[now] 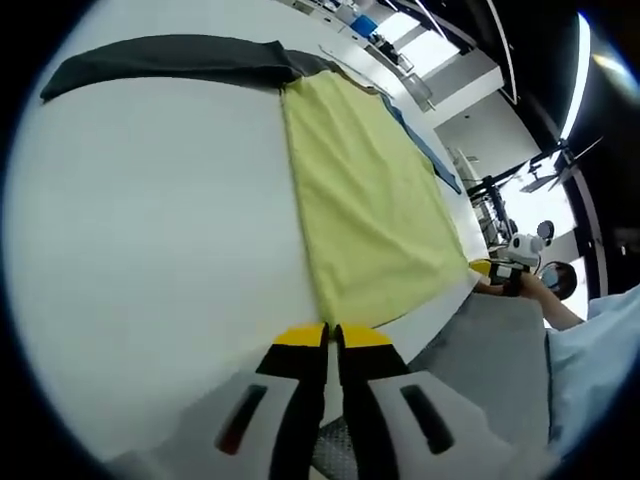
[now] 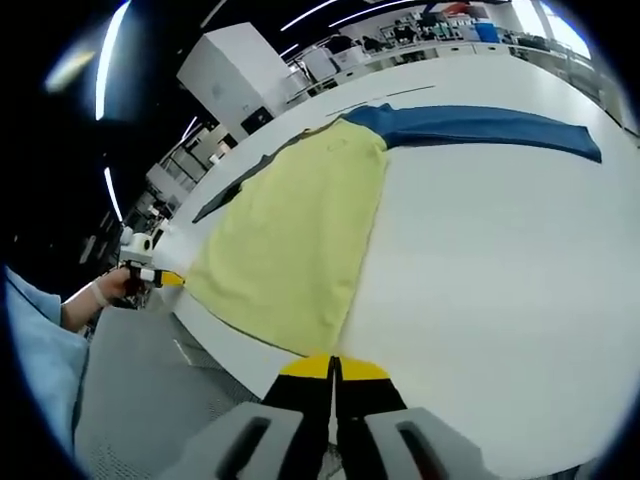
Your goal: Fold the garment on the visible template until the final outline fits inside the template.
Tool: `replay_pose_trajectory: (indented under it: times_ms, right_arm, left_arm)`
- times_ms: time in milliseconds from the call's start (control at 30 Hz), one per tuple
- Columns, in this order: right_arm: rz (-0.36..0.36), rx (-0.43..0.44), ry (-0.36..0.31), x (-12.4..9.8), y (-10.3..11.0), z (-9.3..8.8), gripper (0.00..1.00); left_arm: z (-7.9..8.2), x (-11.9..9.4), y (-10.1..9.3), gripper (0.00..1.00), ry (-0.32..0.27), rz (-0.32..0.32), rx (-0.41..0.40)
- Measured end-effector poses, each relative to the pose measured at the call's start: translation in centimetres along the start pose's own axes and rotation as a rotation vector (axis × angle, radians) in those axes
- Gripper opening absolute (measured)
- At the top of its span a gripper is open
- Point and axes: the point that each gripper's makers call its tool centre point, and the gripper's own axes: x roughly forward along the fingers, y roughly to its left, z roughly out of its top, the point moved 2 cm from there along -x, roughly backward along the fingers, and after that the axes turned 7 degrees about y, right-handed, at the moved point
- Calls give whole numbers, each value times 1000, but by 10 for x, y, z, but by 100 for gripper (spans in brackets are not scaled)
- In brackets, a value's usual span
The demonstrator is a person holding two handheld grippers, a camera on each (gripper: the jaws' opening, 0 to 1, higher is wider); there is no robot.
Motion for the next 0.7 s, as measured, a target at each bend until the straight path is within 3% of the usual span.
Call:
replay_pose_trajectory:
  times_ms: [133, 233, 367, 467, 600, 700]
  right_arm:
    - [-2, -30, -39, -8, -1, 7, 0]
    - [0, -19, -105, -18, -7, 22, 3]
    - [-48, -50, -218, -33, -29, 51, 32]
    - [-97, -46, -249, -41, -49, 64, 51]
    - [-160, -22, -318, -57, -78, 84, 53]
    - [-224, 18, -375, -72, -105, 100, 53]
  left_arm:
    - [2, -6, -3, 8, -34, -14, 24]
    - [13, -14, -10, 22, -117, -45, 35]
    - [31, -27, -16, 41, -232, -58, 83]
    - [38, -33, -19, 50, -269, -57, 89]
    - [48, -41, -29, 59, -330, -63, 102]
    - [52, -43, -37, 62, -335, -59, 126]
